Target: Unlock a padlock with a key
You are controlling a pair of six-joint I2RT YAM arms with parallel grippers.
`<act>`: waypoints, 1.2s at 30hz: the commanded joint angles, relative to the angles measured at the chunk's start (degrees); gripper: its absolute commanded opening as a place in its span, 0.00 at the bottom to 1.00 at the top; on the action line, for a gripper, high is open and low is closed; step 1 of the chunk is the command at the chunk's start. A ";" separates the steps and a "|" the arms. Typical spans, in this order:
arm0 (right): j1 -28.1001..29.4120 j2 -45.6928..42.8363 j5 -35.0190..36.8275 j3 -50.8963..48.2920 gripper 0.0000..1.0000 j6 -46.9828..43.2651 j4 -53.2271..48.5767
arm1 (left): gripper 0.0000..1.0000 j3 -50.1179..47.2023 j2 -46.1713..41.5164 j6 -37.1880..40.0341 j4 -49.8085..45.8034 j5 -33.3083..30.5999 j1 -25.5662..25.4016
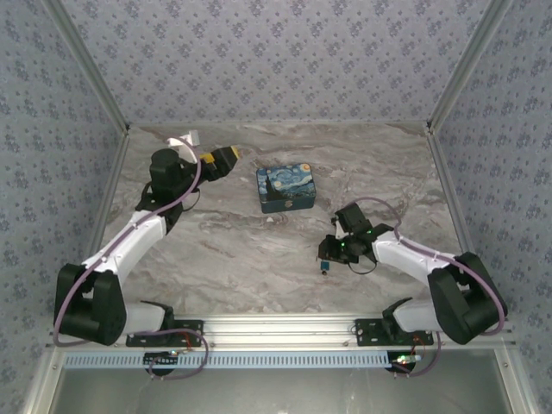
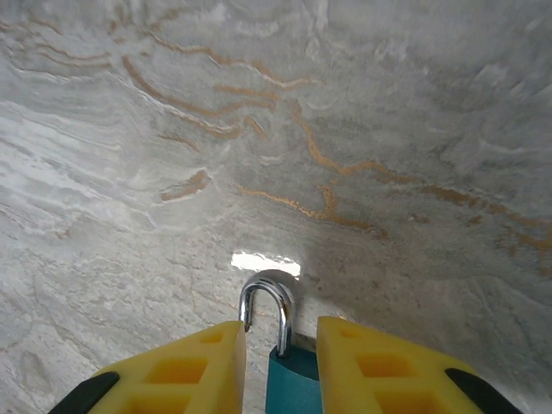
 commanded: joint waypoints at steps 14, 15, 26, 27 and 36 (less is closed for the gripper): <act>-13.25 -29.03 15.04 4.13 0.80 -9.56 -7.40 | 0.99 -1.85 -17.47 15.31 -10.90 -13.14 2.41; -14.30 -31.07 15.92 3.78 0.85 -9.77 -6.93 | 0.99 -2.28 -18.63 16.53 -11.42 -14.86 2.64; -20.36 -39.18 26.75 0.48 1.00 -18.33 1.92 | 0.99 -9.88 -26.29 24.55 -3.61 -26.30 3.76; -20.40 -39.50 27.40 -0.65 1.00 -19.69 4.15 | 0.99 -11.15 -26.31 25.22 -1.82 -26.66 3.76; -20.91 -40.40 32.09 -15.51 1.00 -30.12 26.17 | 0.99 -15.23 -20.42 23.75 -2.57 -28.71 3.83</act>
